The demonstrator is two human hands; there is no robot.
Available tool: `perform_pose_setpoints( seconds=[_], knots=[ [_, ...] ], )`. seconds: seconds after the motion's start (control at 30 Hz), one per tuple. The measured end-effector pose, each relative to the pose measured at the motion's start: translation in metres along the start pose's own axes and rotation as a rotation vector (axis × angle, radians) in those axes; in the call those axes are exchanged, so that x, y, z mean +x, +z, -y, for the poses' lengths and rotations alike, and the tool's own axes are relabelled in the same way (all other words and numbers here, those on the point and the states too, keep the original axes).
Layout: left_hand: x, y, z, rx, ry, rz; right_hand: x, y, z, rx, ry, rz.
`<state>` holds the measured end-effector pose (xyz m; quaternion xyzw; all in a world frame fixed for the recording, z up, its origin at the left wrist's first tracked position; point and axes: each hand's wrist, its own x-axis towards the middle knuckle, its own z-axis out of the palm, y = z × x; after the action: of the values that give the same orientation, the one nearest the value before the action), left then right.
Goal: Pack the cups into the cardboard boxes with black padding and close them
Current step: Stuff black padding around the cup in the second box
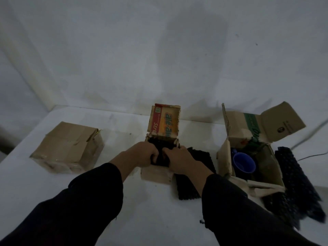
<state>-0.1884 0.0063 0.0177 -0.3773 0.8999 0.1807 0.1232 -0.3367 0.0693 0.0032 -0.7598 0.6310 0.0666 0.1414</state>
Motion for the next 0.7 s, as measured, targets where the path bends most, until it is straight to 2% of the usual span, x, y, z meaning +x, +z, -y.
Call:
perform_pose_setpoints(
  seconds=[0.1,0.27,0.47,0.6,0.7],
  knots=[
    [0.0002,0.0030,-0.0029,0.073,0.028,0.007,0.0001,0.0014,0.0003,0.031,0.020,0.008],
    [-0.0019,0.0083,-0.0025,0.283,0.109,-0.080,0.0003,0.0029,-0.0024,0.105,0.020,0.015],
    [-0.0013,0.0016,-0.0027,0.230,0.091,-0.023,0.0046,-0.0016,-0.0051,0.223,0.055,0.145],
    [-0.0048,0.0014,-0.0005,0.197,0.119,-0.050,0.0014,0.0003,-0.0035,0.250,0.071,0.142],
    [-0.0041,0.0030,0.0038,0.261,0.141,-0.093,-0.0011,0.0014,-0.0040,0.205,0.073,0.141]
  ],
)
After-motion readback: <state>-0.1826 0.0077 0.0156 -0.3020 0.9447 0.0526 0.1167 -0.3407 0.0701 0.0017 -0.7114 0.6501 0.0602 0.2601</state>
